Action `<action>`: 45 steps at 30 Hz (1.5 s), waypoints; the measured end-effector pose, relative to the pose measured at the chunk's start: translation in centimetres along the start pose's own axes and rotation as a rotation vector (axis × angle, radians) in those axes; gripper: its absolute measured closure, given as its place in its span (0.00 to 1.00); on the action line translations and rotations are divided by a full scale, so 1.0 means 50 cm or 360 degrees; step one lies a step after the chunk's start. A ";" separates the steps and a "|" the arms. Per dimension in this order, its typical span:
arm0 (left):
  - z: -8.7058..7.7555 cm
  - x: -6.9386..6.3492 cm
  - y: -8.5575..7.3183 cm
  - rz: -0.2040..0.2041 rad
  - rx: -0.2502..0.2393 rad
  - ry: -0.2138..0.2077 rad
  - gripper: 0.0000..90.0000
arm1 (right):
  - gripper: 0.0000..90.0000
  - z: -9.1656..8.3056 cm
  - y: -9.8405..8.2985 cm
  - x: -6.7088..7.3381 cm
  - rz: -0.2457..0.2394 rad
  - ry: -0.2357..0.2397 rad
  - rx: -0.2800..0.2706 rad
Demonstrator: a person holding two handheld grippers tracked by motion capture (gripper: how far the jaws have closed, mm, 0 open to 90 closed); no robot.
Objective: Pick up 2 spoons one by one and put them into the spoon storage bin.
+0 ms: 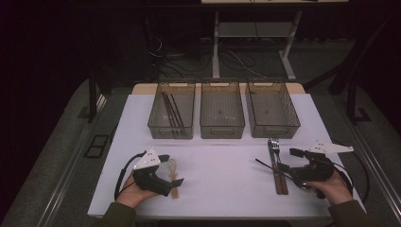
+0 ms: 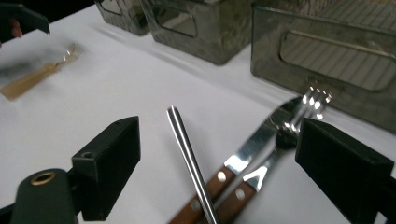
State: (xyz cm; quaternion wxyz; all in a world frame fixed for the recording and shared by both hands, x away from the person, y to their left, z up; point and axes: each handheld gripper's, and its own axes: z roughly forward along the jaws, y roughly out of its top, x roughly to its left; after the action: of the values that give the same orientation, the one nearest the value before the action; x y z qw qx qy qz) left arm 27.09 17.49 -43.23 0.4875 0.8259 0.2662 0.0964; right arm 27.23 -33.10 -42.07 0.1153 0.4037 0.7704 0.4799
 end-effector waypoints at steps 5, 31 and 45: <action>-0.001 -0.002 -0.001 -0.0005 0.0002 0.0003 0.00 | 0.15 -0.023 -0.020 -0.012 0.0024 0.0002 0.0059; 0.002 -0.010 -0.003 0.0006 0.0026 -0.0004 0.00 | 0.55 -0.084 -0.079 -0.054 0.0073 -0.0075 0.0424; 0.004 -0.011 -0.003 0.0009 0.0026 -0.0009 0.00 | 0.59 -0.073 -0.089 -0.053 0.0027 -0.0054 0.0506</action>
State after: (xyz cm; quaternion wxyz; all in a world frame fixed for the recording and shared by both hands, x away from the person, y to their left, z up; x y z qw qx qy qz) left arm 26.65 17.10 -43.38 0.4812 0.8309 0.2634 0.0932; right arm 24.61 -38.33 -44.47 0.0587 0.4314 0.8311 0.3459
